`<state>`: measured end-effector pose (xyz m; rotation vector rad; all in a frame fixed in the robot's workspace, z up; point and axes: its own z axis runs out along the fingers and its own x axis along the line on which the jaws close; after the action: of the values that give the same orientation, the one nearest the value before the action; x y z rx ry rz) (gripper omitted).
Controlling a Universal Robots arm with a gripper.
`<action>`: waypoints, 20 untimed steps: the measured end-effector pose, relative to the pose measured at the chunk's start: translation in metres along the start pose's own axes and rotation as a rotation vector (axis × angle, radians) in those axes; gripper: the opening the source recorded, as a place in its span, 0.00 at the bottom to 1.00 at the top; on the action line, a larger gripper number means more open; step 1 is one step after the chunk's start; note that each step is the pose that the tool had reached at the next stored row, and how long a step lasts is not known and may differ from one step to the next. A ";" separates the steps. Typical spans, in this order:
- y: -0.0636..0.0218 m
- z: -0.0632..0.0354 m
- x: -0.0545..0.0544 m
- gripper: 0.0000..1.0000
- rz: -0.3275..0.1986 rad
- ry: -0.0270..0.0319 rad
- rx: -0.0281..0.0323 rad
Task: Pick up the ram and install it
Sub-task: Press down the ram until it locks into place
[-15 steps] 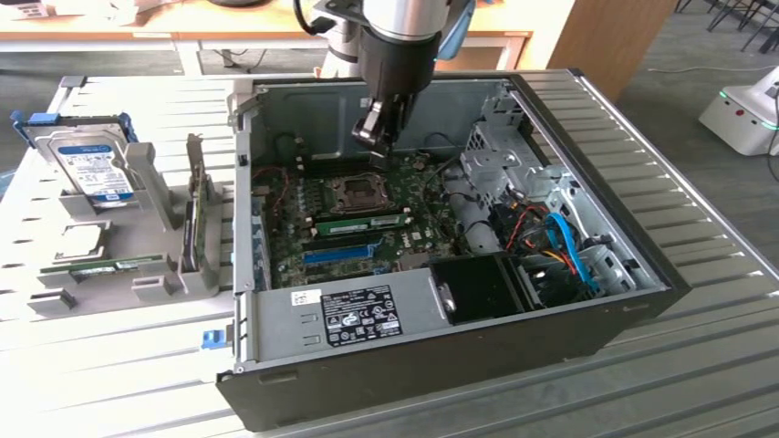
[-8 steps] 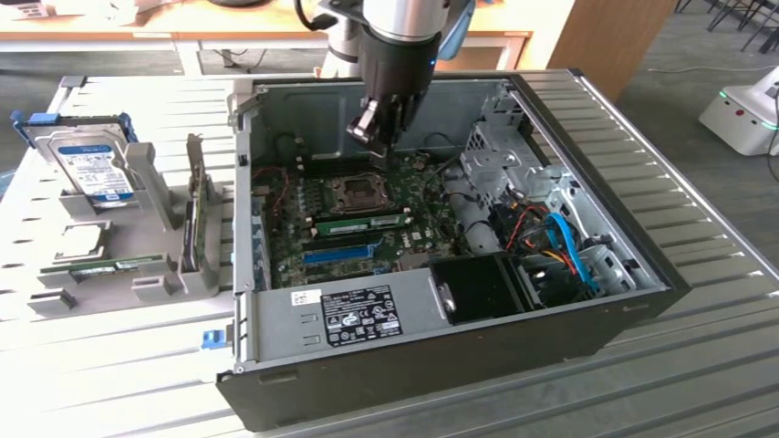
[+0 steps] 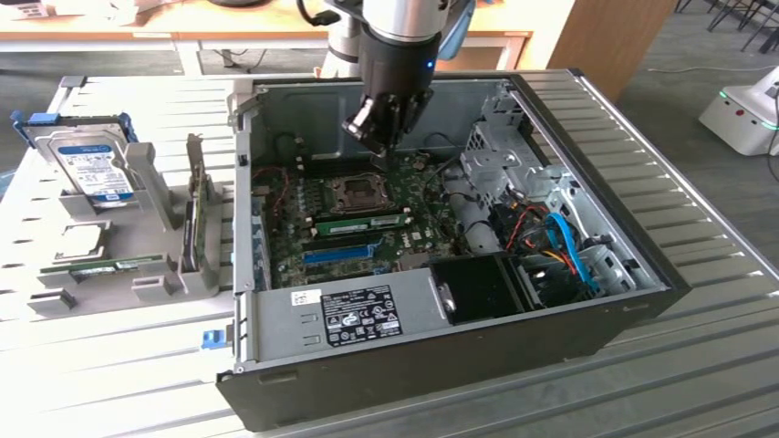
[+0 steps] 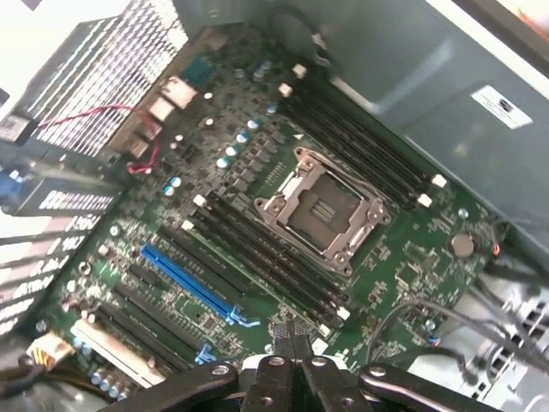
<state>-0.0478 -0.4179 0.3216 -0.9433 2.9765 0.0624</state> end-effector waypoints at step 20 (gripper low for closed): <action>0.0000 0.0008 0.000 0.10 0.343 -0.0111 0.0101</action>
<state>-0.0478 -0.4179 0.3209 -0.4207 3.0874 0.0565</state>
